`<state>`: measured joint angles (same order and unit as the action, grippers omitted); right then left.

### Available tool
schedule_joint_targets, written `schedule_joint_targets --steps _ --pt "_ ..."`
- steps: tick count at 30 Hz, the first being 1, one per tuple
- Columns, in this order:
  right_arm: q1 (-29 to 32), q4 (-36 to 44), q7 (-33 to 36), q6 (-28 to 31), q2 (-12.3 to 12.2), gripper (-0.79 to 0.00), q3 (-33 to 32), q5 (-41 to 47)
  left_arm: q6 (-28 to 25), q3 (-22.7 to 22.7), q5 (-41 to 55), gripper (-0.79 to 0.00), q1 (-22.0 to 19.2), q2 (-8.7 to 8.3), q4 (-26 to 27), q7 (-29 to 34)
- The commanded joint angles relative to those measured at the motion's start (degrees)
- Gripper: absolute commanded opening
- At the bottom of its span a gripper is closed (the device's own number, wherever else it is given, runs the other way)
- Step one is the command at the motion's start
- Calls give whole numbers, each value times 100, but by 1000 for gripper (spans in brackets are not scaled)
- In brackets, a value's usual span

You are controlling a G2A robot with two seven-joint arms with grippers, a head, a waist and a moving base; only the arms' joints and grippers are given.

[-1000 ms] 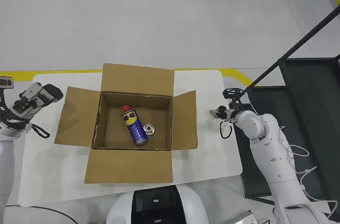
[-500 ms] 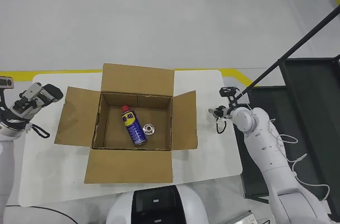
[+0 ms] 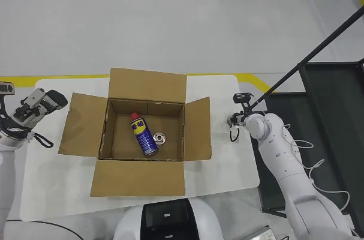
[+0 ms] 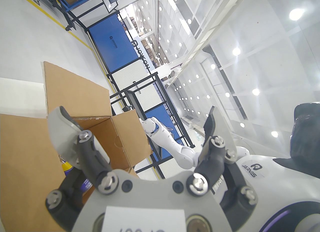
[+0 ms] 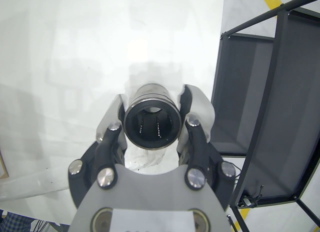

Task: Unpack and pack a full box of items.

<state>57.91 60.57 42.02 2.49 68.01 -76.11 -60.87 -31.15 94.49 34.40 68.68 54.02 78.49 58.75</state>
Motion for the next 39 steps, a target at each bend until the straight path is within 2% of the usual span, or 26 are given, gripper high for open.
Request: schedule_joint_targets --steps 1,6,16,23,27,32,35,39 --pt "21 71 14 -19 -8 -785 1 -58 0 0 0 0 0 0 0 0" --pt "366 860 123 -42 -73 -785 -165 -169 0 0 0 0 0 0 0 0" --pt "1886 4314 682 -180 -277 -785 -1110 -426 0 0 0 0 0 0 0 0" --pt "2249 6052 734 175 -308 -785 -1229 -257 0 0 0 0 0 0 0 0" --pt "2121 6529 820 461 -314 -785 -1024 -219 0 0 0 0 0 0 0 0" --pt "1691 6685 971 781 -273 -785 -189 -100 0 0 0 0 0 0 0 0" --pt "1367 6577 1124 893 -227 -785 422 -101 0 0 0 0 0 0 0 0" --pt "800 5975 1380 991 -124 -785 1225 215 0 0 0 0 0 0 0 0"
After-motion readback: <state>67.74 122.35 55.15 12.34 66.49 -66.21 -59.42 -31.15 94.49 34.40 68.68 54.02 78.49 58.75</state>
